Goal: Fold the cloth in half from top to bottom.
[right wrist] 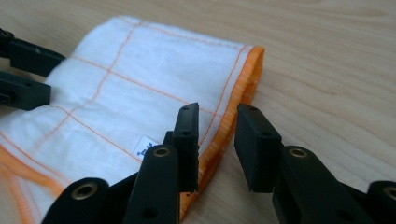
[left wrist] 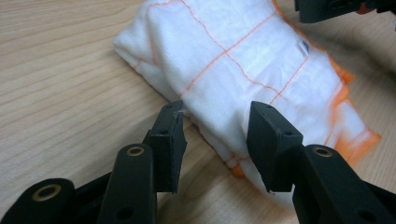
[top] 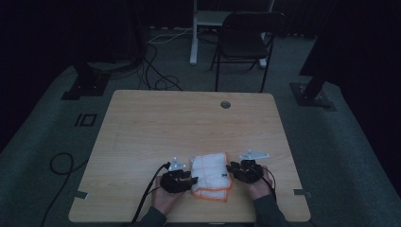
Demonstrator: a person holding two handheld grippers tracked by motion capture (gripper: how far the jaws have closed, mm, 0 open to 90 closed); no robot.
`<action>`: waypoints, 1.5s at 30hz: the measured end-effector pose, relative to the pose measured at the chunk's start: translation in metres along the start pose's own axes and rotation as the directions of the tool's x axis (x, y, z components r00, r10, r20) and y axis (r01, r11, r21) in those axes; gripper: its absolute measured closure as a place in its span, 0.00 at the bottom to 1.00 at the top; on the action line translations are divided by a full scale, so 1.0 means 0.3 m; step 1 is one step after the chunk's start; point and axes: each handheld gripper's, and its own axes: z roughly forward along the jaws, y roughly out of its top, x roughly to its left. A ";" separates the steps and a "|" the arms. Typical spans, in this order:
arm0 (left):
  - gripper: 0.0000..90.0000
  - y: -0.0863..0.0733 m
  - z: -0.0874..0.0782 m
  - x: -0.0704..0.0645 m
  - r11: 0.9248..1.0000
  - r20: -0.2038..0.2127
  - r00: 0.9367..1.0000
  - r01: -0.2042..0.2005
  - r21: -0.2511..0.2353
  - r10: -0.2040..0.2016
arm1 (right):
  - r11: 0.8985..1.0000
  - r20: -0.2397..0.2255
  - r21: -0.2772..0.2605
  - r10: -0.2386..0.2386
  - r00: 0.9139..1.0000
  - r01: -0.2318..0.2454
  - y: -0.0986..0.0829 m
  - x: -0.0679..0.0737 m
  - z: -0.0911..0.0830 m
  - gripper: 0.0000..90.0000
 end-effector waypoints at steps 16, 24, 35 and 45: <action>0.67 0.053 0.045 0.057 1.000 -0.096 0.995 -0.016 0.004 0.016 | 0.999 0.024 0.047 -0.021 0.999 0.020 0.017 -0.004 0.073 0.87; 0.67 0.068 0.023 0.082 1.000 -0.112 0.994 0.000 -0.030 -0.004 | 1.000 0.026 0.024 -0.016 1.000 0.015 0.032 0.008 0.072 0.83; 0.64 0.013 -0.069 0.004 0.997 -0.047 0.998 -0.040 -0.060 0.037 | 0.999 -0.051 -0.010 -0.044 0.998 0.043 -0.044 0.110 -0.020 0.77; 0.77 0.014 -0.012 -0.044 0.991 -0.117 0.984 -0.134 0.019 0.135 | 0.998 -0.019 0.039 -0.053 0.998 0.054 -0.083 0.137 -0.016 0.66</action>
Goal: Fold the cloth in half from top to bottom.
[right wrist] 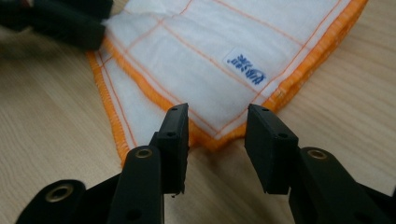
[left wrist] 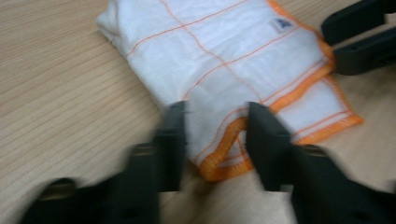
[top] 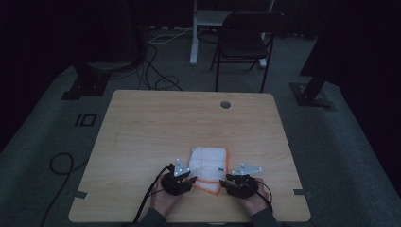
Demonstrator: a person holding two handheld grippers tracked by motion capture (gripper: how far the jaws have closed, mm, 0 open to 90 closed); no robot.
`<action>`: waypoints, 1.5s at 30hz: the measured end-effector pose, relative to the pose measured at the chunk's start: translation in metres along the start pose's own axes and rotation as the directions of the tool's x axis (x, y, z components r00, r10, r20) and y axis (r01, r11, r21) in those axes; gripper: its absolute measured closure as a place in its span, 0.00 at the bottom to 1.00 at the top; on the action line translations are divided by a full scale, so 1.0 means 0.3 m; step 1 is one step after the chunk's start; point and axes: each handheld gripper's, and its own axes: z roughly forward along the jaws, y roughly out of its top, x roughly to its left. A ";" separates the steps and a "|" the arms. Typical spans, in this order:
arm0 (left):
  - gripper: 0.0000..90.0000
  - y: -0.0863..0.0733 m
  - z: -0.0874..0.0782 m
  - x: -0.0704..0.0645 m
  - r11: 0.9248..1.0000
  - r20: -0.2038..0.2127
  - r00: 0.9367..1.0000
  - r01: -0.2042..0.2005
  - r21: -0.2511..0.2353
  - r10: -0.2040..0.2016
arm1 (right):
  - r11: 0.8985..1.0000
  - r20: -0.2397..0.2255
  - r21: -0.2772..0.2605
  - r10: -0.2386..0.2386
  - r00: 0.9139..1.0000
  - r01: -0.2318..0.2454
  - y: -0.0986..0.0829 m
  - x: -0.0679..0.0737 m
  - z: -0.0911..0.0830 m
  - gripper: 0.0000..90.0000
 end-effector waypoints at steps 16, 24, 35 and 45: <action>0.97 0.058 -0.068 0.054 0.992 0.043 0.997 0.073 -0.103 -0.069 | 0.998 -0.028 0.032 -0.045 0.999 0.046 -0.009 0.048 0.023 0.62; 0.97 0.075 -0.082 0.056 0.988 0.064 0.994 0.092 -0.126 -0.085 | 0.982 0.000 0.054 -0.182 0.983 0.182 0.004 0.099 0.039 0.90; 0.97 0.102 -0.128 0.056 0.979 0.097 0.991 0.104 -0.175 -0.088 | 0.986 0.097 -0.024 -0.164 0.982 0.167 0.057 0.050 -0.002 0.98; 0.97 0.077 -0.121 0.043 0.977 0.106 0.991 0.102 -0.189 -0.083 | 0.954 0.293 -0.085 -0.252 0.922 0.288 0.134 0.017 -0.016 0.98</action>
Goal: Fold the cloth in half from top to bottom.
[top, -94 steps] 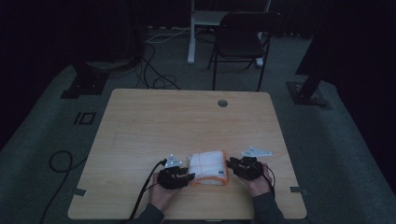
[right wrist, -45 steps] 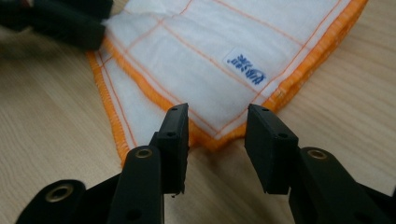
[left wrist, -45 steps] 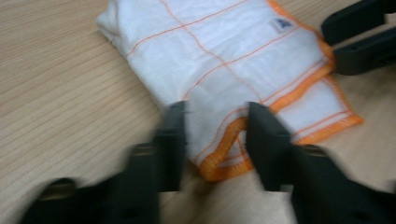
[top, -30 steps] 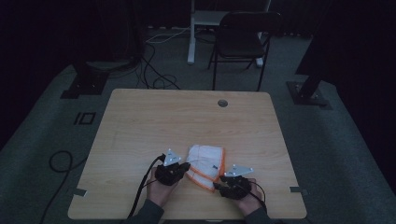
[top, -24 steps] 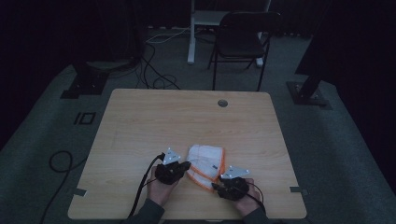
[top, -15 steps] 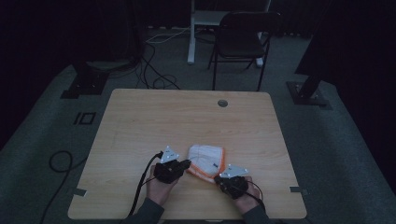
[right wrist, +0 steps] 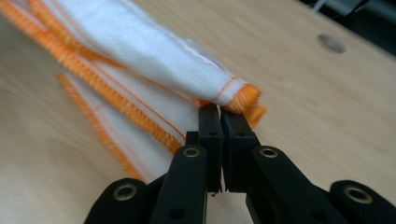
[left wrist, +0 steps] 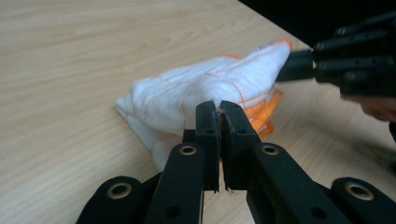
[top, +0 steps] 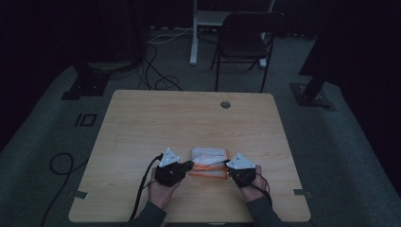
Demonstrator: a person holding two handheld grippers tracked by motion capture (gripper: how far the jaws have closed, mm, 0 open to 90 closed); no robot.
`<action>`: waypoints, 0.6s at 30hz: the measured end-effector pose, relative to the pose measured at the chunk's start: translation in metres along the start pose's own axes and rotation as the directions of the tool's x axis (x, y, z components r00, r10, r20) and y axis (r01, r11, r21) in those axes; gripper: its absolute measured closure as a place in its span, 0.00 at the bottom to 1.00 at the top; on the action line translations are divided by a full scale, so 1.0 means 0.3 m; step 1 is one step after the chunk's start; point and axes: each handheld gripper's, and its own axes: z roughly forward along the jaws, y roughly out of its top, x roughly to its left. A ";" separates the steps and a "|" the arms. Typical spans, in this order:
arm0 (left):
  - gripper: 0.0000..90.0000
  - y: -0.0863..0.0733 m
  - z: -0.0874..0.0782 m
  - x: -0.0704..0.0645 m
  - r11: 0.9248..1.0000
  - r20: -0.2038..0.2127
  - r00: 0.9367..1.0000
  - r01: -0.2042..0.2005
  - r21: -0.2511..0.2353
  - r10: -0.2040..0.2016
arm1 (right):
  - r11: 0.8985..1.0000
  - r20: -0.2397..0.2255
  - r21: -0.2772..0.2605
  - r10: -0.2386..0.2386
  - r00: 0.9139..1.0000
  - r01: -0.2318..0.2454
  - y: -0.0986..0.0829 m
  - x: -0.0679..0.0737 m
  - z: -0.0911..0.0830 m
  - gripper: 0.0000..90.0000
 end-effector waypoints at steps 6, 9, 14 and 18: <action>0.96 -0.087 0.080 0.000 0.993 -0.007 1.000 -0.024 0.119 0.025 | 0.995 -0.059 0.102 0.029 0.998 -0.023 -0.055 -0.003 0.059 0.90; 0.94 -0.110 0.099 0.021 0.987 -0.020 1.000 -0.018 0.159 0.021 | 0.985 -0.164 0.105 0.150 0.975 -0.134 -0.072 -0.044 0.037 0.72; 0.92 -0.112 0.103 0.029 0.986 -0.027 0.999 -0.023 0.164 0.028 | 0.975 -0.280 0.080 0.222 0.934 -0.207 -0.096 -0.059 -0.002 0.65; 0.91 -0.112 0.107 0.027 0.986 -0.036 0.999 -0.027 0.162 0.034 | 0.977 -0.323 0.053 0.213 0.922 -0.207 -0.090 -0.053 -0.013 0.66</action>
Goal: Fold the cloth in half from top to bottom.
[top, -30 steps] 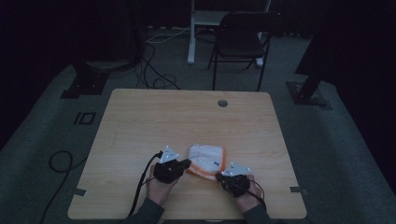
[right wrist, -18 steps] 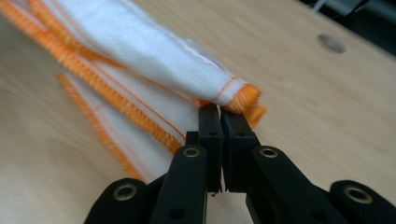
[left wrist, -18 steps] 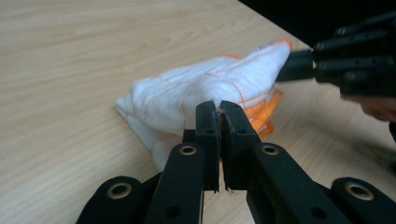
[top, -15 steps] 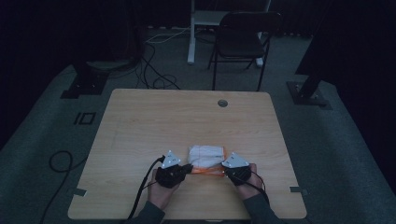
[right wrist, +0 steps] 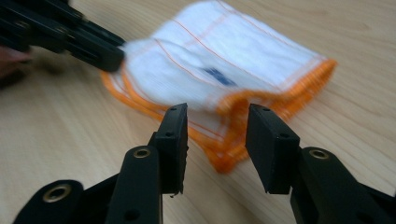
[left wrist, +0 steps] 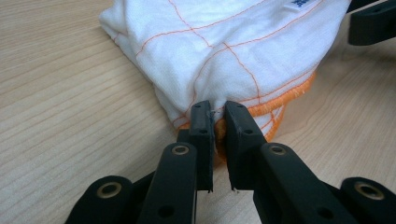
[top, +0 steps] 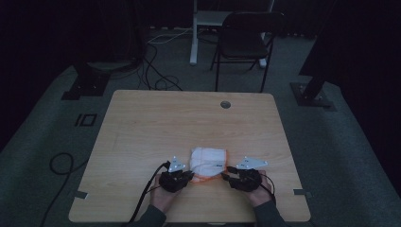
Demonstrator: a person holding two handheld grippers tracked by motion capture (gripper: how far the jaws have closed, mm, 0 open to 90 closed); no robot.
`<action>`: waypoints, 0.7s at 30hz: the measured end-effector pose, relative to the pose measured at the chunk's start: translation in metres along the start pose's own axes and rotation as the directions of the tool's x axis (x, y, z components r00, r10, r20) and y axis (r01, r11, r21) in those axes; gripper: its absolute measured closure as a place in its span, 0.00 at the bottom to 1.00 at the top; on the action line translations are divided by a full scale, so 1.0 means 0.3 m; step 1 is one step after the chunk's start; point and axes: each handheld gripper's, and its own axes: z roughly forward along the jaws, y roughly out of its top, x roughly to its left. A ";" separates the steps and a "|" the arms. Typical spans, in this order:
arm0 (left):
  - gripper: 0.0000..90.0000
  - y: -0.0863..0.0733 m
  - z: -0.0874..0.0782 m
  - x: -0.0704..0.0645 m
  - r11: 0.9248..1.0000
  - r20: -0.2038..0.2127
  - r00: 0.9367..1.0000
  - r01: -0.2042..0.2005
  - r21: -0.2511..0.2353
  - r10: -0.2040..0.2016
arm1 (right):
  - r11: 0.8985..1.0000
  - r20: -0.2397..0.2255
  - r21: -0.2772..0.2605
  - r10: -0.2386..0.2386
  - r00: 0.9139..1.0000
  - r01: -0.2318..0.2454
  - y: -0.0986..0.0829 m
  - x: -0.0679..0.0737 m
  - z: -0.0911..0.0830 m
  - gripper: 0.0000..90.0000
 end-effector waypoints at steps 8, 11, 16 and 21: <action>0.87 0.002 -0.016 0.020 1.000 -0.023 1.000 0.008 -0.013 -0.008 | 0.998 -0.053 -0.063 -0.008 0.999 0.005 0.014 0.017 -0.033 0.97; 0.84 -0.006 -0.023 0.016 1.000 -0.025 1.000 0.001 -0.006 -0.001 | 0.999 -0.065 -0.032 -0.010 0.998 0.008 0.001 0.023 -0.050 0.97; 0.69 -0.022 -0.033 0.017 1.000 -0.011 1.000 0.005 -0.006 -0.005 | 0.997 -0.073 0.076 0.007 0.997 -0.001 -0.024 0.017 -0.032 0.91; 0.61 -0.024 -0.095 0.021 0.996 0.019 1.000 -0.006 -0.084 0.008 | 0.998 -0.034 0.036 0.044 0.998 -0.043 -0.024 0.007 -0.038 0.73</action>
